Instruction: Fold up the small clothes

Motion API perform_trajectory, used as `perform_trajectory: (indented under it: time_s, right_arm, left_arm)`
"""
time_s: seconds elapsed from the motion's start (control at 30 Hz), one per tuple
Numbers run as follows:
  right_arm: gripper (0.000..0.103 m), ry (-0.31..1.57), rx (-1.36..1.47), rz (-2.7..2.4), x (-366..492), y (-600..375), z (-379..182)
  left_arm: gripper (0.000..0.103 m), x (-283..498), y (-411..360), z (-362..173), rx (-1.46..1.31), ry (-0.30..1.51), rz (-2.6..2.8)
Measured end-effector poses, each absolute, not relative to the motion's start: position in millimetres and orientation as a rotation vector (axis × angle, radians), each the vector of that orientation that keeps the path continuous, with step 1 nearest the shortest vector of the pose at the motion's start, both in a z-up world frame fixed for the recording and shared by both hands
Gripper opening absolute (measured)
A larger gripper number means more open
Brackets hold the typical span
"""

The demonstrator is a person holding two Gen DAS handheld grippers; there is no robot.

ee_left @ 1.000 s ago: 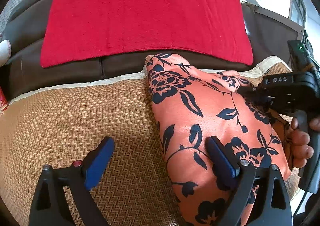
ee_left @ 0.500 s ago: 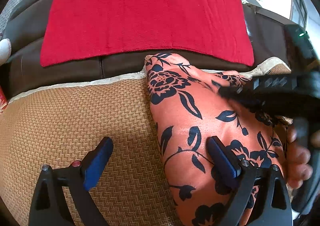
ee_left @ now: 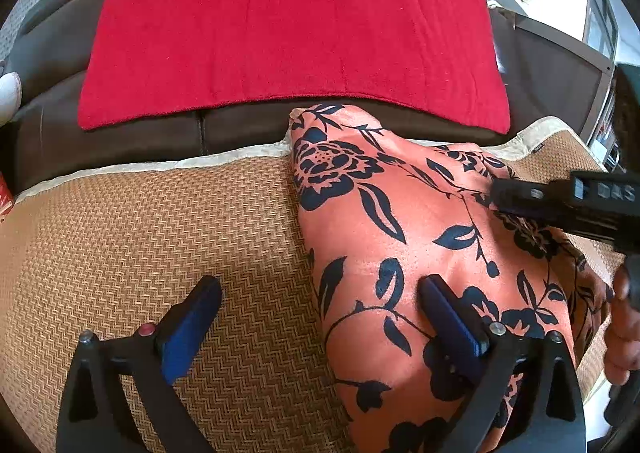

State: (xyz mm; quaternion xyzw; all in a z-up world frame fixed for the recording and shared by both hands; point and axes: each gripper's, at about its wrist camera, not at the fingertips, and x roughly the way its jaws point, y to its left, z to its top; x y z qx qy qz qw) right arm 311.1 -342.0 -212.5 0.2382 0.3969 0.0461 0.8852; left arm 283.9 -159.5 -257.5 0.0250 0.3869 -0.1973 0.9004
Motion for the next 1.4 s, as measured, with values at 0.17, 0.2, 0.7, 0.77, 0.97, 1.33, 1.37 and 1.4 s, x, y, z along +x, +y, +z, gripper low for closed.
perform_trajectory:
  time_s: [0.17, 0.2, 0.7, 0.77, 0.97, 1.33, 1.37, 1.4]
  right_arm:
    - [0.025, 0.805, 0.478, 0.061, 288.2, -360.0, -203.4]
    - [0.025, 0.802, 0.477, 0.058, 283.9, -362.6, -201.3]
    - [0.025, 0.867, 0.493, -0.002, 229.5, -376.0, -201.1]
    - [0.025, 0.912, 0.501, -0.006, 230.6, -376.1, -214.6]
    - [0.025, 0.912, 0.536, 0.017, 230.0, -383.7, -224.6]
    - [0.026, 0.92, 0.526, 0.006, 235.0, -381.0, -225.7]
    - [0.026, 0.921, 0.526, 0.005, 235.3, -381.0, -225.9]
    - [0.026, 0.921, 0.525, 0.005, 236.1, -380.9, -226.1]
  left_arm:
    - [0.102, 284.8, -161.7, -258.3, 0.053, 0.799, -0.405]
    - [0.102, 284.6, -162.4, -258.4, 0.056, 0.798, -0.405]
    - [0.102, 274.5, -168.2, -256.6, 0.109, 0.777, -0.38]
    - [0.102, 273.7, -168.5, -256.9, 0.109, 0.776, -0.379]
    - [0.102, 272.3, -168.5, -258.2, 0.118, 0.768, -0.377]
    - [0.102, 277.5, -169.6, -258.1, 0.103, 0.779, -0.389]
    - [0.102, 278.0, -169.6, -258.0, 0.1, 0.781, -0.39]
    - [0.102, 278.6, -169.6, -258.2, 0.097, 0.783, -0.39]
